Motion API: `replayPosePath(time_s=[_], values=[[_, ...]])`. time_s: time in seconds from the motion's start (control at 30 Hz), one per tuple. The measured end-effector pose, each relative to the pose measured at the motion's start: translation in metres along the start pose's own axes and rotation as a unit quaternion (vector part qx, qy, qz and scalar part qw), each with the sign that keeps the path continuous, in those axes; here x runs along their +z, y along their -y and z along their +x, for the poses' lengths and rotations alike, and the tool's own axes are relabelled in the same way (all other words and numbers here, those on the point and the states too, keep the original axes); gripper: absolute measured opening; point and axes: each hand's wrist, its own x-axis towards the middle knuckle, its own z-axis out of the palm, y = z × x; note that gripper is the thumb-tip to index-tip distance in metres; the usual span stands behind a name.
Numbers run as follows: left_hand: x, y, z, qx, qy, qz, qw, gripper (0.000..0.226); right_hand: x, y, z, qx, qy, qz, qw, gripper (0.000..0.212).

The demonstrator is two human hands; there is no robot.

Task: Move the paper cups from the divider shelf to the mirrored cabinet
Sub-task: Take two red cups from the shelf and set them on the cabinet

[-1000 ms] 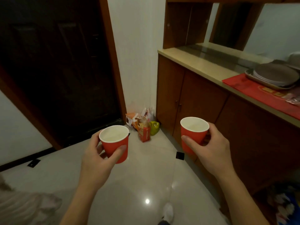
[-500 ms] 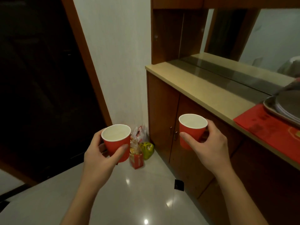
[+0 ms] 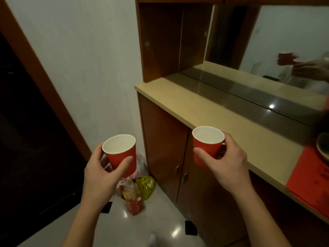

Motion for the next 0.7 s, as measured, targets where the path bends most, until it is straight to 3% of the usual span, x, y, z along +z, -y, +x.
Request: replayPosePath(time_s=[0.1,0.23,0.37,0.7], values=[[0.026,0.011,0.065,-0.008,0.044,-0.033,0.998,0.056,0.019,-0.004,0.043,0.021,-0.023,-0.015,0.999,0.071],[0.067,0.019,0.146,0.001,0.111,-0.039,0.993,0.067,0.028,-0.011,0.095,0.051,-0.081,-0.036,0.995,0.068],[0.124,0.020,0.203,0.029,0.196,-0.067,0.978,0.054,0.015,-0.028,0.117,0.110,-0.140,-0.068,0.982,0.070],[0.277,-0.002,0.201,0.054,0.388,-0.151,0.907,0.057,-0.068,-0.074,0.077,0.230,-0.295,-0.131,0.918,0.057]])
